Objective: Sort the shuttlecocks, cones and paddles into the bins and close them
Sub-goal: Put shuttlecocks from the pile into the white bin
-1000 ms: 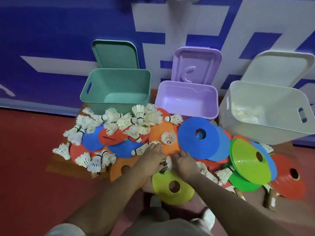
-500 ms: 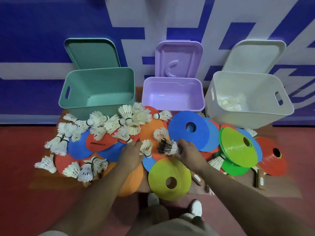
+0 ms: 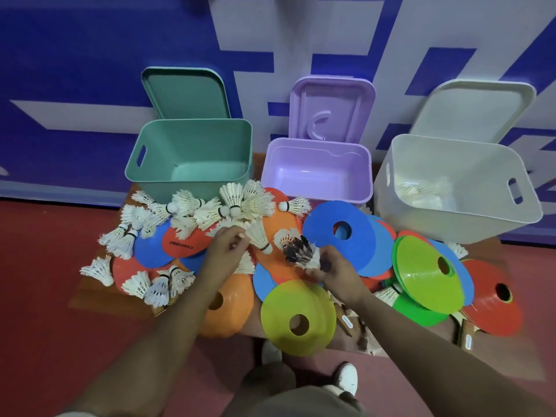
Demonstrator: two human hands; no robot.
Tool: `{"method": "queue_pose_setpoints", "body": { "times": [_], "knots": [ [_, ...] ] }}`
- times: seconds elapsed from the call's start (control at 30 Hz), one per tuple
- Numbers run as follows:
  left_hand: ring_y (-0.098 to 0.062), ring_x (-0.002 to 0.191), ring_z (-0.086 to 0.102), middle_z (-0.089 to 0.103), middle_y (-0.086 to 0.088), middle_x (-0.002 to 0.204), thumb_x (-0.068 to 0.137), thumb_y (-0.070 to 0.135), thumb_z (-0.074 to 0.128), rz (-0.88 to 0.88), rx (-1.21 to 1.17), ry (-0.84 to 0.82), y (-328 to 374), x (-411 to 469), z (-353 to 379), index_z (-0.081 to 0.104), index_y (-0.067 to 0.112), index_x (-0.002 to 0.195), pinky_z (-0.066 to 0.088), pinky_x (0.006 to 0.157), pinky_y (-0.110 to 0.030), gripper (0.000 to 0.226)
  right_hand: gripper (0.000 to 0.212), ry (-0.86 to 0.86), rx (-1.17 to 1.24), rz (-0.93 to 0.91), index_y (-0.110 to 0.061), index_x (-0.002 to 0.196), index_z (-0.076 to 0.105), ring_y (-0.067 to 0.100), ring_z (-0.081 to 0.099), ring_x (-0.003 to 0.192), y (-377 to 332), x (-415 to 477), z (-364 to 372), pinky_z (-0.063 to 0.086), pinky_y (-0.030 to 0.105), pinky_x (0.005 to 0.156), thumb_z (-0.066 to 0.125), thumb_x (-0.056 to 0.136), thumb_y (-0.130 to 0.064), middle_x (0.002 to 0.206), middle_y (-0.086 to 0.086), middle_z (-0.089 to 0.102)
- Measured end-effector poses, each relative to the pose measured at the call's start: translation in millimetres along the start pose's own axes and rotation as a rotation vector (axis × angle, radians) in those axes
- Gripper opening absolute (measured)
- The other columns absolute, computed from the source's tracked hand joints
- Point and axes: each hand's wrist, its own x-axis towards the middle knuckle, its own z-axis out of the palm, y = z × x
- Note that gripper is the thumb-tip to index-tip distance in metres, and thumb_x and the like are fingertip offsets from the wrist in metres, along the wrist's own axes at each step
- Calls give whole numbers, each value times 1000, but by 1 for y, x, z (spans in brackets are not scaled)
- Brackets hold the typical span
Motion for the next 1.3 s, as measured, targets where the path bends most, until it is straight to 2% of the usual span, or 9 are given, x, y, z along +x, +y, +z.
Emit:
{"method": "queue_pose_setpoints", "body": {
  "times": [0.1, 0.23, 0.4, 0.53, 0.67, 0.77, 0.9, 1.03, 1.3],
  "knots": [
    [-39, 91, 61, 64, -21, 94, 91, 29, 59, -66, -219, 8, 21, -8, -5, 63, 26, 93, 50, 80, -47, 6, 35, -30, 28, -24, -25, 93, 46, 14, 46, 65, 0, 3, -4, 48, 41, 66, 77, 81, -36, 76, -2, 51],
    [-18, 99, 67, 72, -3, 100, 94, 22, 61, -138, -337, -78, 48, -11, 16, 63, 26, 108, 52, 92, -34, 14, 33, -71, 53, -75, -33, 90, 44, -1, 45, 60, -10, 6, -13, 41, 20, 61, 76, 83, -28, 72, -13, 48],
    [-19, 97, 63, 61, 2, 109, 88, 23, 69, 62, -23, -180, 65, 1, 48, 66, 17, 115, 51, 87, -34, 28, 35, -12, 45, -106, -22, 102, 46, 10, 42, 67, -10, 10, -36, 37, 18, 58, 75, 84, -25, 79, -5, 47],
    [-7, 85, 58, 58, 6, 98, 87, 28, 68, 200, 130, -305, 77, 18, 55, 69, 24, 108, 43, 79, -24, 21, 38, 36, 39, -109, -32, 105, 48, -5, 55, 74, -2, 9, -59, 40, 5, 67, 75, 84, -15, 85, -21, 57],
    [-4, 89, 56, 55, 7, 105, 94, 30, 62, 190, -7, -465, 102, 27, 63, 49, 40, 134, 42, 78, -10, 43, 31, 83, 111, -44, -34, 101, 55, 17, 63, 89, 8, 8, -65, 49, 26, 80, 76, 82, -22, 96, 3, 67],
    [-5, 94, 57, 54, 3, 112, 96, 31, 58, 121, -88, -300, 99, 41, 68, 41, 28, 138, 49, 85, -23, 45, 28, 124, 186, 2, -27, 103, 58, 19, 61, 82, 13, 9, -69, 49, 32, 79, 76, 81, -23, 94, 10, 66],
    [-21, 95, 53, 54, -3, 101, 75, 57, 61, 275, 483, -145, 50, 46, 72, 66, 16, 97, 47, 85, -36, 47, 27, 172, 191, 42, -21, 99, 57, 8, 47, 67, 22, 11, -72, 43, 30, 68, 77, 81, -25, 76, 0, 53],
    [-29, 102, 52, 55, -6, 110, 64, 30, 78, 353, 728, -221, 19, 35, 74, 73, 19, 81, 49, 83, -45, 21, 35, 194, 203, 65, -23, 99, 55, 19, 52, 72, 25, 10, -66, 49, 44, 73, 74, 76, -43, 81, 7, 58],
    [-19, 102, 54, 49, -5, 118, 83, 20, 72, 245, 293, -43, 39, 41, 53, 72, 8, 96, 43, 89, -24, 18, 32, 188, 130, 43, -20, 102, 56, 19, 54, 75, 18, 11, -65, 49, 38, 73, 75, 80, -35, 88, 11, 60]
  ]
}}
